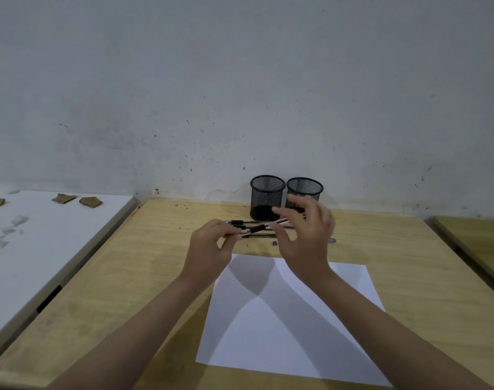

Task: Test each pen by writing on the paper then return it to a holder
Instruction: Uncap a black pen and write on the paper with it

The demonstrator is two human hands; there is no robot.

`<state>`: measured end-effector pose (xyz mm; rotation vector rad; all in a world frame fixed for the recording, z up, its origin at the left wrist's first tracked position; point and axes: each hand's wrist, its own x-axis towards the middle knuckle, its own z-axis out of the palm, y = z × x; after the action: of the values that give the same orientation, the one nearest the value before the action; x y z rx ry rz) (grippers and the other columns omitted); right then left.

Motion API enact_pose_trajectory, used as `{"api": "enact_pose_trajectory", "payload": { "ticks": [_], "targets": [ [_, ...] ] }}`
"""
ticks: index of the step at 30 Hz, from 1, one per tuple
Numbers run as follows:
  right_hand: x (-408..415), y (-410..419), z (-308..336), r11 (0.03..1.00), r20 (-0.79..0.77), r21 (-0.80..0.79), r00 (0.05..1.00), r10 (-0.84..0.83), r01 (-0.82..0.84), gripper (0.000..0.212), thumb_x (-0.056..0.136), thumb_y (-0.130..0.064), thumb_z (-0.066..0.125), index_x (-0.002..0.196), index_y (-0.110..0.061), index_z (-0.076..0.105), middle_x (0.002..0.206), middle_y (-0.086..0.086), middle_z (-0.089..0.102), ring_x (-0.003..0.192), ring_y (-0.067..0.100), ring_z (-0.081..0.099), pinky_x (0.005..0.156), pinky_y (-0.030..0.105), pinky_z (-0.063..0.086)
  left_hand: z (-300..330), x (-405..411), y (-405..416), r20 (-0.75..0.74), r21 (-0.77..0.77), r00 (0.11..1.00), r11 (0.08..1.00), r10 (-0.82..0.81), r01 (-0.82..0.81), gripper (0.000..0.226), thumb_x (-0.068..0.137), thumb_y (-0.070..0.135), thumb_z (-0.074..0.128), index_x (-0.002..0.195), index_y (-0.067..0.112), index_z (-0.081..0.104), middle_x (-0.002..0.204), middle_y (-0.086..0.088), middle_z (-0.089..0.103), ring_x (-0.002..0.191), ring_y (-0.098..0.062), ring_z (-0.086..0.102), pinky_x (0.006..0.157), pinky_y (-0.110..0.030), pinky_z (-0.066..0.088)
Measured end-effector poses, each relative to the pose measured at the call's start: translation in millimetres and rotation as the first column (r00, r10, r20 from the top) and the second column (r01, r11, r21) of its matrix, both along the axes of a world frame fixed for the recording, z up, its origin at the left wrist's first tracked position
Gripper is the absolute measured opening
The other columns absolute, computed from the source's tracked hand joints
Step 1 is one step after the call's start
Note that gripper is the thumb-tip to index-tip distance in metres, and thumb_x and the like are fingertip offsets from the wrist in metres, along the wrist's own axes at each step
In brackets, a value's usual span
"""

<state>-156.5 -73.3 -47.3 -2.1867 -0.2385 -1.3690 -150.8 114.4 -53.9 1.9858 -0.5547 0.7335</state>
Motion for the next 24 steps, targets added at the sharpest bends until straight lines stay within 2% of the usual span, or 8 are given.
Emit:
{"api": "enact_pose_trajectory", "payload": {
  "ticks": [2, 5, 8, 10, 12, 19, 22, 24],
  "targets": [
    [-11, 8, -4, 0.95, -0.045, 0.313, 0.999, -0.007, 0.021, 0.03, 0.075, -0.03, 0.073, 0.101, -0.02, 0.063, 0.107, -0.002, 0.056, 0.102, 0.014, 0.048, 0.091, 0.032, 0.033, 0, 1, -3, -0.03, -0.066, 1.0, 0.998, 0.01, -0.012, 0.014, 0.076, 0.0, 0.07, 0.083, 0.013, 0.072, 0.078, 0.0, 0.068, 0.076, -0.009, 0.063, 0.072, -0.022, 0.053],
    [-20, 24, -3, 0.632, -0.216, 0.771, 0.905, 0.365, -0.071, 0.043, 0.077, -0.025, 0.077, 0.111, -0.015, 0.053, 0.095, 0.001, 0.057, 0.088, 0.011, 0.056, 0.083, 0.027, 0.044, 2, 0, -7, -0.113, -0.163, 0.994, 0.986, -0.002, -0.017, 0.015, 0.077, 0.0, 0.069, 0.083, 0.014, 0.07, 0.08, -0.001, 0.068, 0.078, -0.01, 0.064, 0.075, -0.022, 0.052],
    [-18, 33, 4, 0.426, -0.229, 0.897, 0.698, 0.678, -0.119, 0.028, 0.085, -0.02, 0.067, 0.109, -0.009, 0.059, 0.073, 0.005, 0.058, 0.059, 0.007, 0.056, 0.061, 0.022, 0.048, 4, -3, -10, -0.106, -0.158, 0.992, 0.986, -0.069, 0.052, 0.017, 0.078, 0.0, 0.068, 0.085, 0.015, 0.069, 0.083, 0.0, 0.068, 0.082, -0.01, 0.064, 0.076, -0.019, 0.051],
    [-16, 40, 9, 0.436, -0.216, 0.888, 0.703, 0.678, -0.147, 0.007, 0.089, -0.018, 0.063, 0.093, -0.012, 0.064, 0.063, 0.001, 0.057, 0.052, 0.007, 0.052, 0.053, 0.022, 0.045, 6, -6, -13, -0.075, -0.121, 0.993, 0.989, -0.091, 0.081, 0.014, 0.078, 0.002, 0.069, 0.087, 0.013, 0.069, 0.085, 0.0, 0.066, 0.083, -0.008, 0.063, 0.076, -0.016, 0.05],
    [-14, 42, 10, 0.466, -0.208, 0.868, 0.727, 0.654, -0.17, 0.009, 0.09, -0.017, 0.061, 0.083, -0.014, 0.065, 0.058, -0.003, 0.057, 0.05, 0.006, 0.051, 0.052, 0.023, 0.045, 9, -7, -13, -0.07, -0.098, 0.995, 0.993, -0.077, 0.07, 0.016, 0.076, 0.005, 0.072, 0.09, 0.011, 0.07, 0.085, -0.002, 0.065, 0.082, -0.007, 0.061, 0.072, -0.01, 0.045],
    [-14, 45, 4, 0.596, -0.214, 0.771, 0.79, 0.574, -0.224, 0.013, 0.092, -0.015, 0.058, 0.082, -0.013, 0.066, 0.059, -0.001, 0.056, 0.052, 0.008, 0.049, 0.053, 0.022, 0.042, 16, 7, -4, -0.006, 0.058, 0.998, 0.996, -0.066, 0.066, 0.015, 0.071, -0.003, 0.072, 0.08, 0.008, 0.071, 0.076, -0.005, 0.066, 0.07, -0.007, 0.059, 0.063, -0.013, 0.045],
    [-8, 15, 20, 0.546, -0.068, 0.823, 0.928, 0.366, -0.155, 0.018, 0.092, -0.011, 0.056, 0.078, -0.022, 0.062, 0.063, 0.002, 0.056, 0.056, 0.013, 0.049, 0.058, 0.028, 0.042, 8, 19, 35, -0.08, 0.004, 0.99, 0.993, 0.115, -0.115, 0.016, 0.074, -0.004, 0.071, 0.08, 0.01, 0.072, 0.075, -0.004, 0.067, 0.069, -0.001, 0.06, 0.065, -0.007, 0.044],
    [-6, -14, 36, 0.518, -0.005, 0.837, 0.945, 0.328, -0.175, 0.019, 0.093, -0.011, 0.056, 0.076, -0.02, 0.06, 0.062, 0.003, 0.055, 0.052, 0.009, 0.049, 0.054, 0.024, 0.044, 2, 24, 69, -0.197, 0.019, 0.944, 0.964, 0.265, -0.266, 0.011, 0.076, 0.002, 0.071, 0.083, 0.01, 0.073, 0.078, -0.003, 0.068, 0.068, 0.0, 0.059, 0.064, -0.001, 0.04]
  ]
}}
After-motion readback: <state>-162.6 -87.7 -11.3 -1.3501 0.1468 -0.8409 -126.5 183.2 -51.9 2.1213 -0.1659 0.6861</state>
